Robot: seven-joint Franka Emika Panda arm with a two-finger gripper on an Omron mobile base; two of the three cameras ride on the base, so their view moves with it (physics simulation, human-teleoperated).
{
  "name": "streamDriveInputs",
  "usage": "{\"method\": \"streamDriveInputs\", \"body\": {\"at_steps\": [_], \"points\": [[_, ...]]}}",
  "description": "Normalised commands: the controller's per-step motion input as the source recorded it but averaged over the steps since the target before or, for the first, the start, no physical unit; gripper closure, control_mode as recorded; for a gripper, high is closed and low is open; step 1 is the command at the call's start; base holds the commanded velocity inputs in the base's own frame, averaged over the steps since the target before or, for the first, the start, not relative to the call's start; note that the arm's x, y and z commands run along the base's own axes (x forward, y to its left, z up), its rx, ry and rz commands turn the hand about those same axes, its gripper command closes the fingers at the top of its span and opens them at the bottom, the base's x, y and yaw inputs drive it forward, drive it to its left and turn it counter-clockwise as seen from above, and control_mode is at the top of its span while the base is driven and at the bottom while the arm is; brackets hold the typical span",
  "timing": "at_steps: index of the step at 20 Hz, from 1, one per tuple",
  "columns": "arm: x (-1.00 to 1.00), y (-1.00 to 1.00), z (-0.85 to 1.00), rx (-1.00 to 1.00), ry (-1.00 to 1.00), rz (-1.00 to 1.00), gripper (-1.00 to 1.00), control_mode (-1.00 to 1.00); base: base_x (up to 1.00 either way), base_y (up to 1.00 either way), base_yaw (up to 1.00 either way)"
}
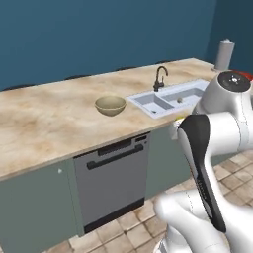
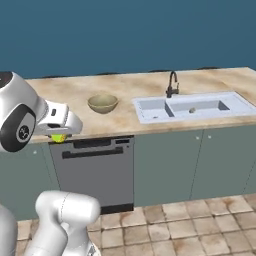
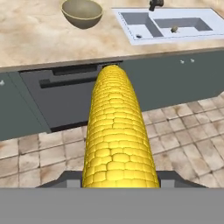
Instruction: Pick the corns from the cabinet and place them in one bowl. Pick the mushroom from the sink and place it in the other bowl.
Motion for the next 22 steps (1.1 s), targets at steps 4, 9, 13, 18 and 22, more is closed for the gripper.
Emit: {"method": "streamDriveInputs", "body": {"at_steps": [4, 9, 13, 18, 22], "points": [[0.00, 0.00, 0.00, 0.00, 0.00, 0.00, 1.00, 1.00, 0.59, -0.24, 0.10], [0.00, 0.00, 0.00, 0.00, 0.00, 0.00, 1.00, 1.00, 0.61, -0.17, 0.21], [0.00, 0.00, 0.00, 0.00, 0.00, 0.00, 1.00, 1.00, 0.59, -0.16, 0.27], [0.00, 0.00, 0.00, 0.00, 0.00, 0.00, 1.00, 1.00, 0.48, -0.22, 0.32], [0.00, 0.00, 0.00, 0.00, 0.00, 0.00, 1.00, 1.00, 0.46, -0.24, 0.30]]}}
